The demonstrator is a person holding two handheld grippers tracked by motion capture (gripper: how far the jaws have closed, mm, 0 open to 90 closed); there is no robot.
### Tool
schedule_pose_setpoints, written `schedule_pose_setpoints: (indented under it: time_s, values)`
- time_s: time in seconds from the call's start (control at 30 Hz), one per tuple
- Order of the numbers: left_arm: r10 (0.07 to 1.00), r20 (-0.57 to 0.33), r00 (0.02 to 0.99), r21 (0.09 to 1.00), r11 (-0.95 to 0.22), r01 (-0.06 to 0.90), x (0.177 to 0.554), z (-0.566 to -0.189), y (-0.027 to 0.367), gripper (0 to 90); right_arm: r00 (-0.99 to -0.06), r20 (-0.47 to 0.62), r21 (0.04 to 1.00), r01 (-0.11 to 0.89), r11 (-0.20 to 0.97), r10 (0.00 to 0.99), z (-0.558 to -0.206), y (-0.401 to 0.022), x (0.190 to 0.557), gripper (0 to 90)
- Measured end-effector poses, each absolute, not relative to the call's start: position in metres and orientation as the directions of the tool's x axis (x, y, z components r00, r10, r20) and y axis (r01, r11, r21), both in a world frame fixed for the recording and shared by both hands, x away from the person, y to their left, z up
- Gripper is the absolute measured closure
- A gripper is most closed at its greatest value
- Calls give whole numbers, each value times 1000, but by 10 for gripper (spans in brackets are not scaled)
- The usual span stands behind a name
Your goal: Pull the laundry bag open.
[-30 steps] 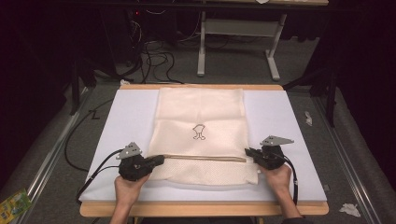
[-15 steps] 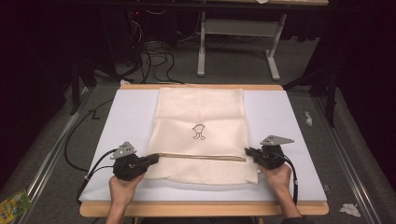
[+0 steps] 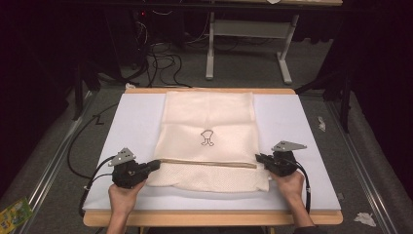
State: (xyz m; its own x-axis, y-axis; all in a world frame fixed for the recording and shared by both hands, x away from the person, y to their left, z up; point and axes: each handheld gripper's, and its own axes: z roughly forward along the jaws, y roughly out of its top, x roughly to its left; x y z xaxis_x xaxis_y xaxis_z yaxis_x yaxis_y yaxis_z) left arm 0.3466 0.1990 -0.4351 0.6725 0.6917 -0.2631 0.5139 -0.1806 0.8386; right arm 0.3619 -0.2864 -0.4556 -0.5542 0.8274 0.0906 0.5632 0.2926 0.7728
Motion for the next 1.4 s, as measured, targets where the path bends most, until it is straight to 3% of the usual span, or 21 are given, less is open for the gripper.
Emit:
schedule_pose_setpoints:
  time_s: [1.4]
  values:
    - [752,-211,624,818,-214,535,354,-437,210,874,-524,69,789,549,275,849,-446,-299,362,887]
